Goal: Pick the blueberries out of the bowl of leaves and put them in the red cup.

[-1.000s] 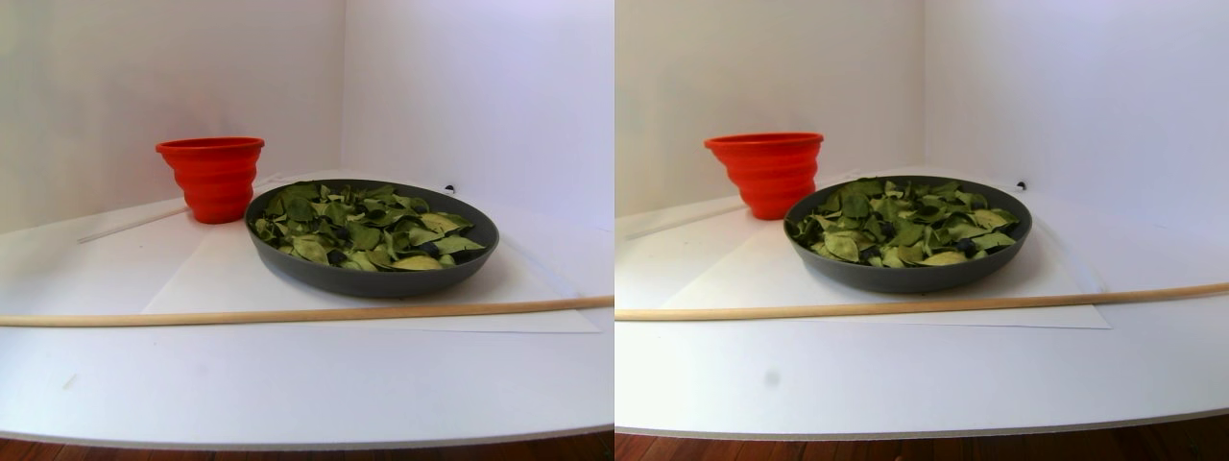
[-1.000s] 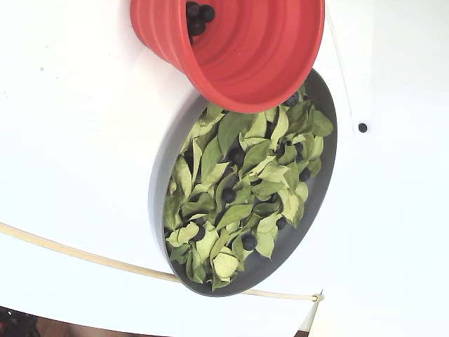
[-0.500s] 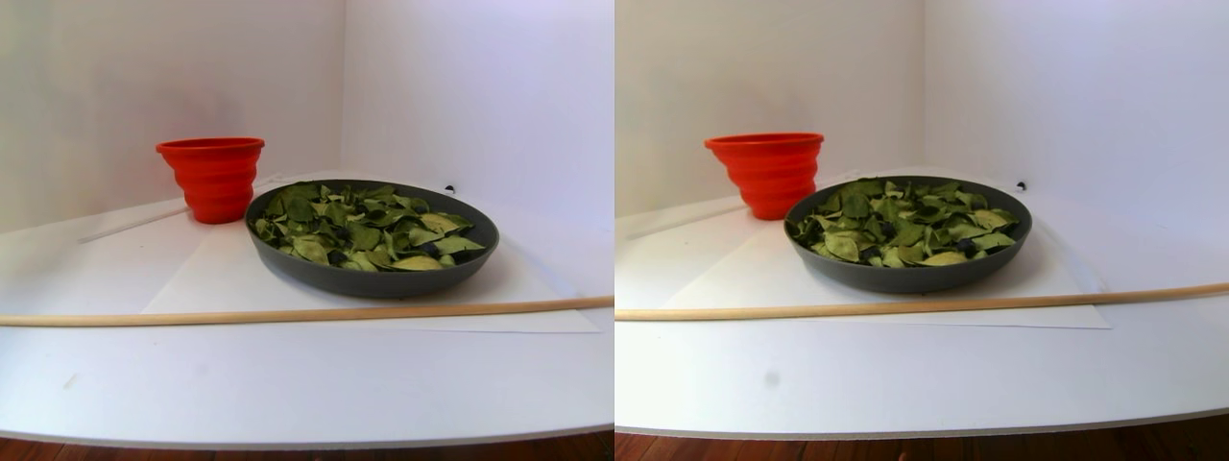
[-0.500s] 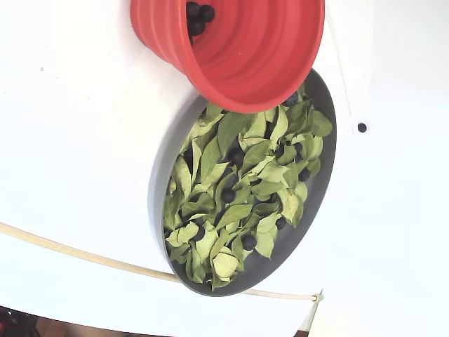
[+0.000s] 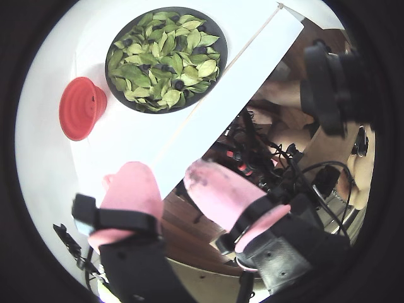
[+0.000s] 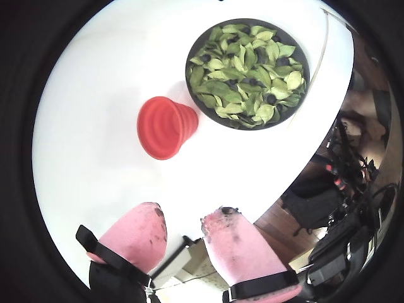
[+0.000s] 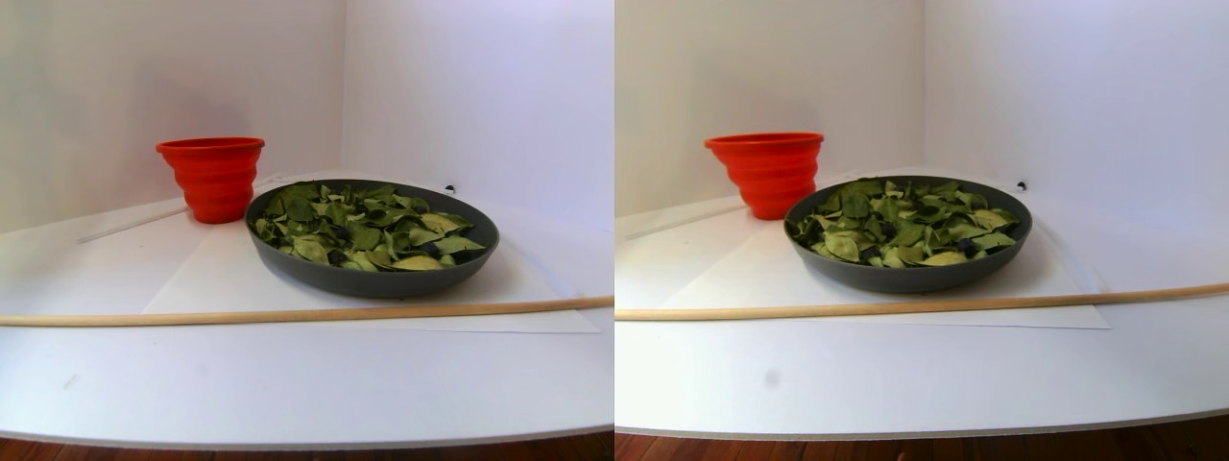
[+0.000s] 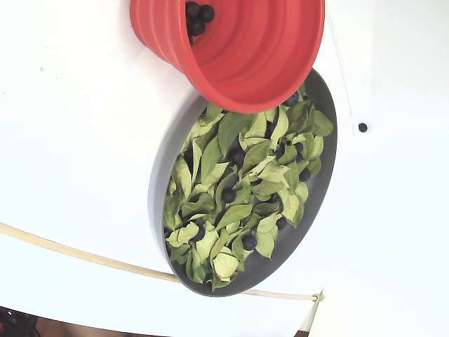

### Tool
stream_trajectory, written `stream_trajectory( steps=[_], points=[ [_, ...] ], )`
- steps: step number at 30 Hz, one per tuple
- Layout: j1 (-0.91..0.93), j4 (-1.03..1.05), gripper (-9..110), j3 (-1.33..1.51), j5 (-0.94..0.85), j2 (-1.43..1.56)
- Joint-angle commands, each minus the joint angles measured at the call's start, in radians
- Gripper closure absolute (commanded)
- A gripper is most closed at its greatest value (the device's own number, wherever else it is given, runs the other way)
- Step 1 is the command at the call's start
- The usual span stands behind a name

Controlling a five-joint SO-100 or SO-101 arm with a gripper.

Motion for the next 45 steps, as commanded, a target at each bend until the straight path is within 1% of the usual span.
stream_trajectory(
  steps=[1, 8, 25, 37, 45],
  points=[
    [-0.015, -0.032, 90, 0.018, -0.089, -0.018],
    [0.003, -0.086, 89, 0.057, -0.241, -0.121],
    [0.023, -0.255, 87, 0.225, -0.526, -0.202],
    [0.063, -0.379, 87, 0.347, -0.672, -0.233],
    [0.097, -0.502, 87, 0.423, -0.762, -0.302]
  ],
)
